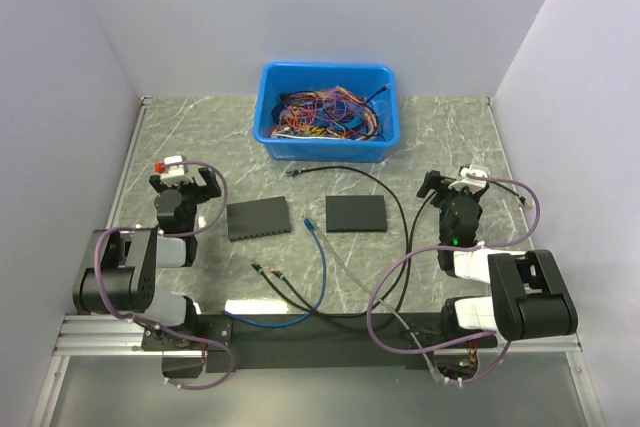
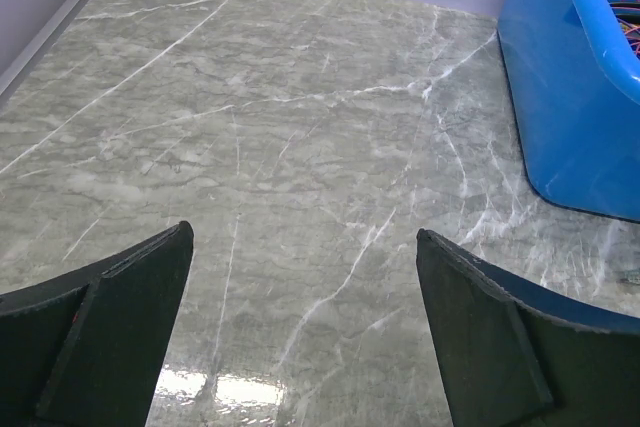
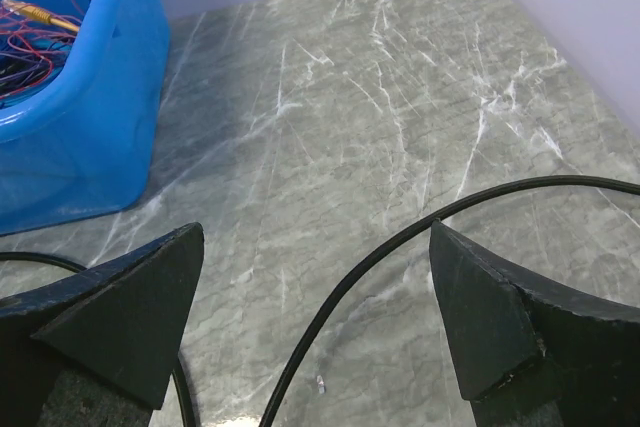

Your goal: Insert the plug into the switch port

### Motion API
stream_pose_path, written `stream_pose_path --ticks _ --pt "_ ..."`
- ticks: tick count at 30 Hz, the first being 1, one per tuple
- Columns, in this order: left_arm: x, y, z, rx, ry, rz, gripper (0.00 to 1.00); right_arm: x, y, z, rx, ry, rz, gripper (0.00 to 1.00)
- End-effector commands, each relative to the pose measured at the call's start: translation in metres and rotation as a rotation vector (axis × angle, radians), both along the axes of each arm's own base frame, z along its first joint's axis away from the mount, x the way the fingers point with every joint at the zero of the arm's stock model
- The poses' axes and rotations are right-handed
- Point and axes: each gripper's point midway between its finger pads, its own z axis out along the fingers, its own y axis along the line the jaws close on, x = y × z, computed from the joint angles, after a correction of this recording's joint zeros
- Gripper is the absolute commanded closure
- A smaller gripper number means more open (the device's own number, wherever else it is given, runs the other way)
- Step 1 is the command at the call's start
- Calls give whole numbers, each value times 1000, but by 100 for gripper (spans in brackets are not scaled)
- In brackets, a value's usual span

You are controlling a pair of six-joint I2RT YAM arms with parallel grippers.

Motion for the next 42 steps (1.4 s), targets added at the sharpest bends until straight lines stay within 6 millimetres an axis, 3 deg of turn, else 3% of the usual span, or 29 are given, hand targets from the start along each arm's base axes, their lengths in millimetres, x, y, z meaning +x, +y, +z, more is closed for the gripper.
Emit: stream_pose_path --ticks 1,23,25,26,27,28,29,30,33,34,35,36,37,38,39,41,42 --pt "4 -3 14 14 -56 -18 1 6 1 21 3 -74 1 0" --pt "4 -3 13 11 -50 -16 1 5 1 22 4 -80 0 0" --pt "2 19 19 -21 -71 130 1 0 -13 23 22 -71 -115 0" --pt "1 26 24 -41 -80 181 1 2 -10 42 24 -105 -103 0" --pt "0 28 37 -53 -90 200 1 2 -11 48 20 -98 -118 0" --pt "3 29 30 -44 -20 206 1 -1 -14 39 6 -26 -138 0" --pt "3 30 33 -52 -11 219 1 2 -13 70 32 -89 -154 0" --pt "2 32 43 -85 -27 238 1 3 -9 82 63 -107 -139 0" --pt "0 40 42 -188 62 333 1 2 5 131 135 -162 -73 0" --pt "-1 38 41 -186 112 334 1 1 18 132 184 -125 -19 0" --pt "-1 34 46 -192 105 306 1 0 27 163 219 -177 22 0" --pt "-5 31 67 -214 44 289 1 -2 38 174 281 -185 66 0" --pt "-12 29 67 -237 24 280 1 -4 65 177 299 -141 216 0" --pt "-16 26 80 -268 -29 262 1 -8 80 196 313 -166 304 0" --pt "-26 23 105 -323 -116 244 1 -13 99 202 344 -159 409 0" --pt "-37 21 121 -385 -199 231 1 -30 138 212 367 -144 645 0" --pt "-46 31 131 -531 -273 305 1 -37 149 216 415 -143 711 0"
